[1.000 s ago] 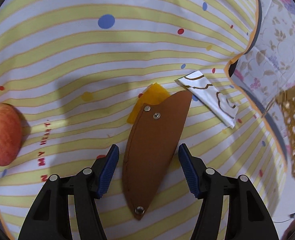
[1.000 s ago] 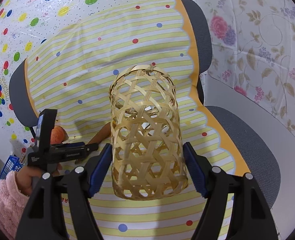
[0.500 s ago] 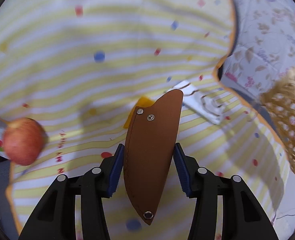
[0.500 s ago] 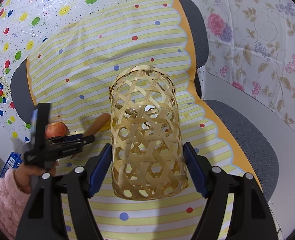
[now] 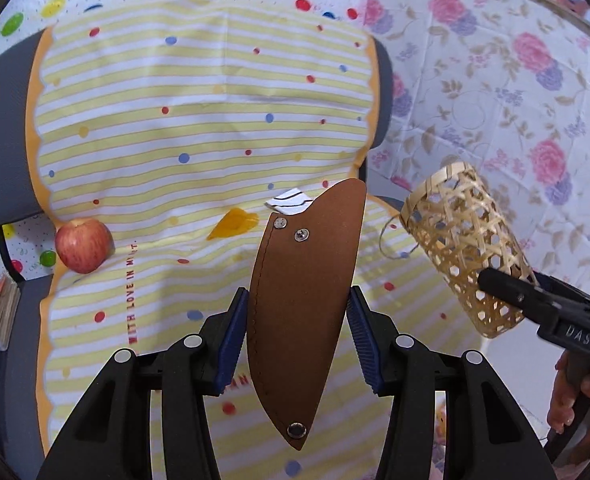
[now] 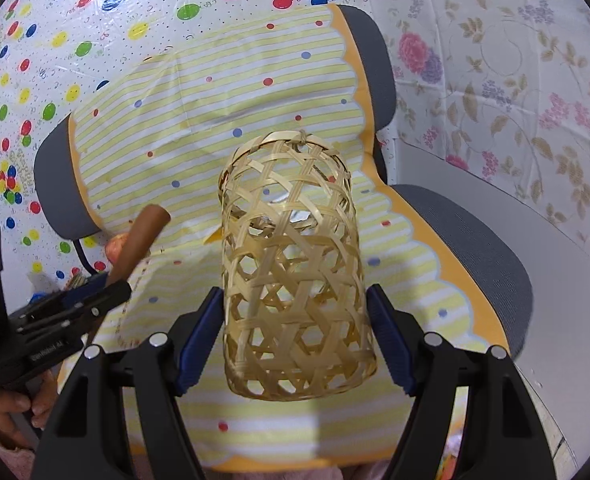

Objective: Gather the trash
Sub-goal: 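Carry the sheath and bamboo tube toward the pink bin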

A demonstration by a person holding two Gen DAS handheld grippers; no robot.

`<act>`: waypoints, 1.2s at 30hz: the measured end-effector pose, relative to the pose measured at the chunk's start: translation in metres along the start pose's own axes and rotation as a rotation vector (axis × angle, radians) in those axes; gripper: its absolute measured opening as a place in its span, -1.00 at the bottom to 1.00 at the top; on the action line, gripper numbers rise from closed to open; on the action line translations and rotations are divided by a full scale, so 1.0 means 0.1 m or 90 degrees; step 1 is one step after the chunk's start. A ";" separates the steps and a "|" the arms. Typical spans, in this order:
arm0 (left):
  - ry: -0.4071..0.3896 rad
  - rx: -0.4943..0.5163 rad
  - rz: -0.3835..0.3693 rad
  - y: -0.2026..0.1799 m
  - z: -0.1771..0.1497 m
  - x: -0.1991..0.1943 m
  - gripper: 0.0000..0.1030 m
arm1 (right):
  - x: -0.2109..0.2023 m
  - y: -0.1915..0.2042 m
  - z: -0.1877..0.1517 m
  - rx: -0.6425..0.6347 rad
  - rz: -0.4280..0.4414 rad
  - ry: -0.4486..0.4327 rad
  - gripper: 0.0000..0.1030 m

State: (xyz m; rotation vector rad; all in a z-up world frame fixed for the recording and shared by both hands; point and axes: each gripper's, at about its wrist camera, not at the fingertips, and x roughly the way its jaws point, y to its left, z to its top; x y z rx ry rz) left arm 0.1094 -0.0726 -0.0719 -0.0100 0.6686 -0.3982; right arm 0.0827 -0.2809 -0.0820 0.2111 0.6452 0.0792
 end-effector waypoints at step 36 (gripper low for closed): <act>0.088 0.180 -0.225 -2.02 -0.92 -0.14 -0.02 | -1.81 -1.08 -1.42 0.124 -0.255 -0.034 0.40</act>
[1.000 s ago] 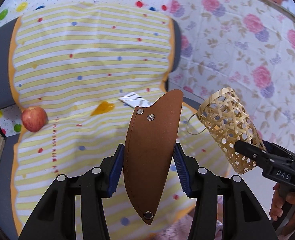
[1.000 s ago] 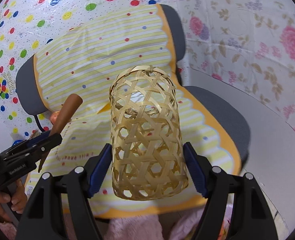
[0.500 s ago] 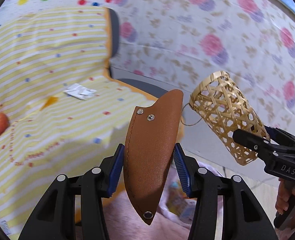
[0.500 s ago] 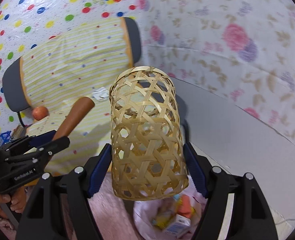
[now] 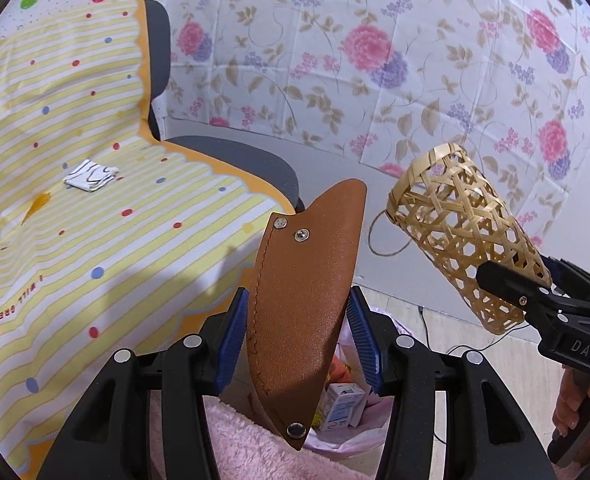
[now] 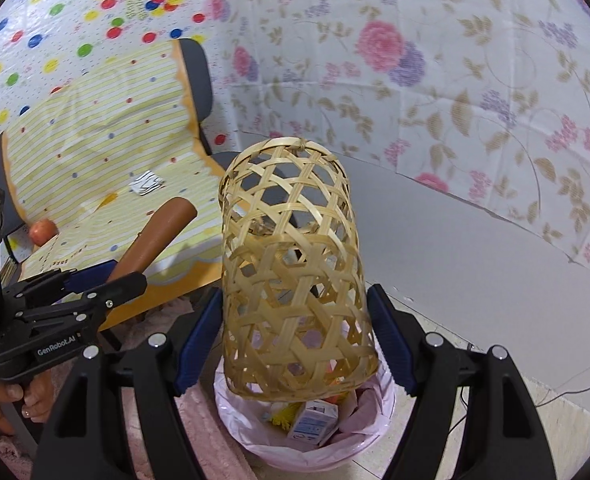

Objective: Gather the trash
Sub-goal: 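Carry the sheath and bamboo tube toward the pink bin, then open both tools over the pink bin to drop sheath and tube, then move both open tools back over the chair cloth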

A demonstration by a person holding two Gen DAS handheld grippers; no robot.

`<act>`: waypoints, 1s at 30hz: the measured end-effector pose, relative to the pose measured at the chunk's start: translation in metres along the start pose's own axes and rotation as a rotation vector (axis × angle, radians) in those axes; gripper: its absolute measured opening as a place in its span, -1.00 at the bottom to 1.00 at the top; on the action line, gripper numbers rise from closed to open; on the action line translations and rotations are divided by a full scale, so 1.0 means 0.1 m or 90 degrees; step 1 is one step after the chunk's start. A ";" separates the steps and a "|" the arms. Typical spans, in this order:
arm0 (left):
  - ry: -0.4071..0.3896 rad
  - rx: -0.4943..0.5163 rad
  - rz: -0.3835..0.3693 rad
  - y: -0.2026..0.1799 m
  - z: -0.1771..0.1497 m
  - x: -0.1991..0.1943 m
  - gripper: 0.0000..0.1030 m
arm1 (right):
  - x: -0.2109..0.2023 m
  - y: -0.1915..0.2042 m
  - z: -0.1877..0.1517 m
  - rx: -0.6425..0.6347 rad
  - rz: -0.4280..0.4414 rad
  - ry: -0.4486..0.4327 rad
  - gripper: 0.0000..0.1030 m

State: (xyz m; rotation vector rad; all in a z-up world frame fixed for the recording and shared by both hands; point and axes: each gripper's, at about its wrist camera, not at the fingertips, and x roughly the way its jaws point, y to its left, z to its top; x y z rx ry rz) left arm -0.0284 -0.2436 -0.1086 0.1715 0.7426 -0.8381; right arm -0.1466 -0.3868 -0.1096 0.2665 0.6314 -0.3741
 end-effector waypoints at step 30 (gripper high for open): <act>-0.008 -0.050 0.073 0.53 -0.02 -0.13 0.49 | 0.23 0.21 0.18 -0.011 0.032 0.011 0.47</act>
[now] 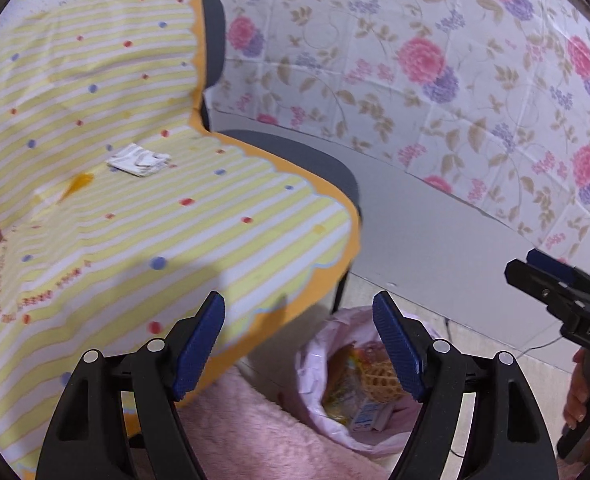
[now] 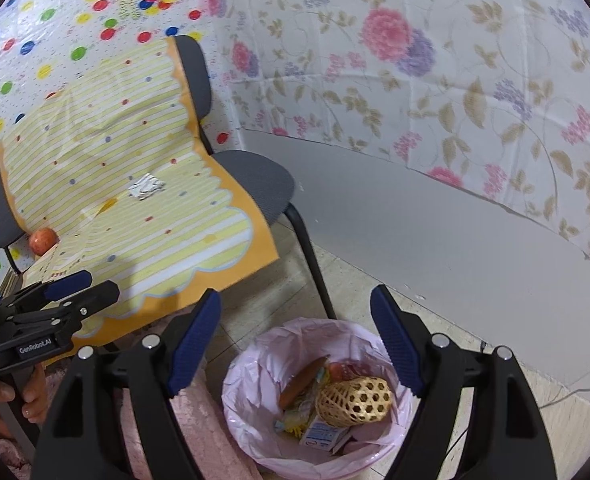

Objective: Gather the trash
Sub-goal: 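Move both open tools back over the chair cloth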

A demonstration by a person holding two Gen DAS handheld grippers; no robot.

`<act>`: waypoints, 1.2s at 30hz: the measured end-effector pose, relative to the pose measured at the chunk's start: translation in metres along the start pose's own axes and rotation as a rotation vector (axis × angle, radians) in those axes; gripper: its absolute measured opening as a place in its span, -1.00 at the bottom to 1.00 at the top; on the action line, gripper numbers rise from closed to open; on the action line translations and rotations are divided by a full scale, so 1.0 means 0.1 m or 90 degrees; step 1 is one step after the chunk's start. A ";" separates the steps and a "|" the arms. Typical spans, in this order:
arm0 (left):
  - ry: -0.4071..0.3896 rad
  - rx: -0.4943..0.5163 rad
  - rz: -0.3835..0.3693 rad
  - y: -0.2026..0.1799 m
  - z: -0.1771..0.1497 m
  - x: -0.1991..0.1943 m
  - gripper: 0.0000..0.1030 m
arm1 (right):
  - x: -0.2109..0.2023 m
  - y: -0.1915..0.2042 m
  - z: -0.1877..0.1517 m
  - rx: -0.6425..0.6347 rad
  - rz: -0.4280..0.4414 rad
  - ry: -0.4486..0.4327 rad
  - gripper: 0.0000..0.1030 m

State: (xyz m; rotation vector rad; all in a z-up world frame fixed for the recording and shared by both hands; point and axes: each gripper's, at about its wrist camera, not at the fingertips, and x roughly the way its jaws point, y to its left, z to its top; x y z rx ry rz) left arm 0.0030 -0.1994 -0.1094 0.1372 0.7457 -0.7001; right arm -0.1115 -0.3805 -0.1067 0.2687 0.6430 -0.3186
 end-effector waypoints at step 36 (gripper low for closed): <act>-0.023 -0.172 0.243 2.41 0.61 -0.11 0.50 | 1.95 2.14 1.30 -0.202 0.231 0.077 0.06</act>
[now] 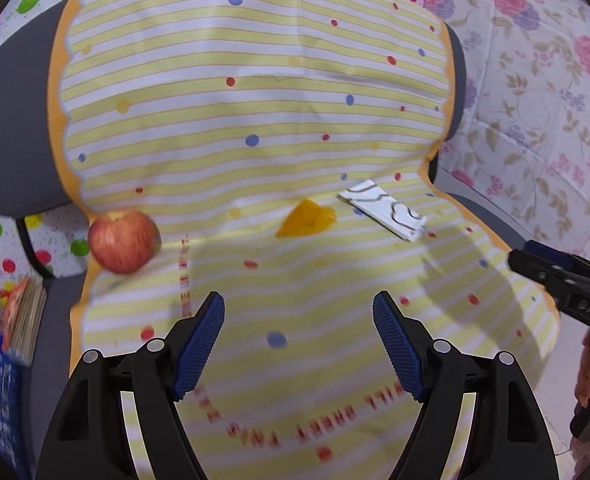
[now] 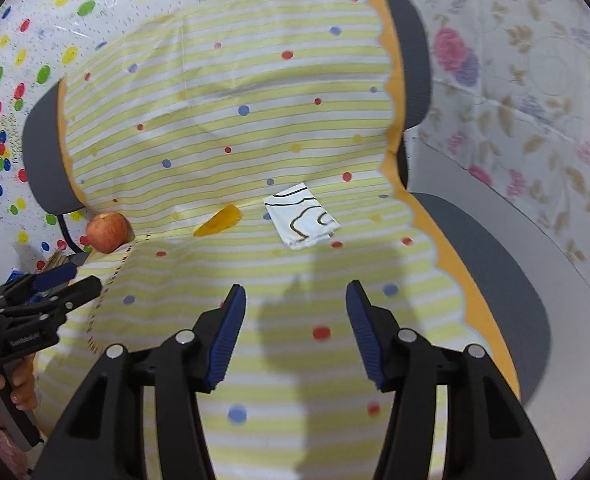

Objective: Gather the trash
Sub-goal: 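Move both open tools back over the chair cloth, then grasp the white paper wrapper with the right tool while the left tool grasps the orange peel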

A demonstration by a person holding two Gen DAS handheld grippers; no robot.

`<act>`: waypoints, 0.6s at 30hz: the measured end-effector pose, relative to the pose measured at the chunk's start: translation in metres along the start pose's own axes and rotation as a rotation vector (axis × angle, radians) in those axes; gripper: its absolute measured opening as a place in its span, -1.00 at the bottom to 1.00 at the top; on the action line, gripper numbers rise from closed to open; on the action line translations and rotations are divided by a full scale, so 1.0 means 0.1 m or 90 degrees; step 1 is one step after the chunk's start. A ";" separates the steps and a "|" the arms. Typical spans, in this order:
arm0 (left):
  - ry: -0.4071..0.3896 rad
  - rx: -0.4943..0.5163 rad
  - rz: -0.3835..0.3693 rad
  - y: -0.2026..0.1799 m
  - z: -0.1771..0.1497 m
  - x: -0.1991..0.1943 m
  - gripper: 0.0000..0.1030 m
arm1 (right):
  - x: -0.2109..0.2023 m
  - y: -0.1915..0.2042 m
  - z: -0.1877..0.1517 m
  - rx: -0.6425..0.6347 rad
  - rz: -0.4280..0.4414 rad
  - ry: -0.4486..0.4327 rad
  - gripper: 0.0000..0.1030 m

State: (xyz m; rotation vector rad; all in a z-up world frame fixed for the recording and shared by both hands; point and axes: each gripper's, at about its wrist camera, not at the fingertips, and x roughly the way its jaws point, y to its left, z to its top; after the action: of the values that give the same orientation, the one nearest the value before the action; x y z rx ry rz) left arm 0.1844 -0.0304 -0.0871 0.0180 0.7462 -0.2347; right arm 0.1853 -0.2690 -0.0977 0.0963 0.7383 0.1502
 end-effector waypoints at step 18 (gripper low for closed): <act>0.038 0.009 0.025 0.25 0.43 0.87 0.53 | 1.66 -0.12 0.61 -0.053 0.002 0.136 0.23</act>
State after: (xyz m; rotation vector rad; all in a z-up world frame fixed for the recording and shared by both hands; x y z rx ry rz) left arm 0.2803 -0.0284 -0.1160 0.0531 0.8034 -0.2023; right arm 0.3492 -0.2547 -0.1643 0.0015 0.9442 0.1959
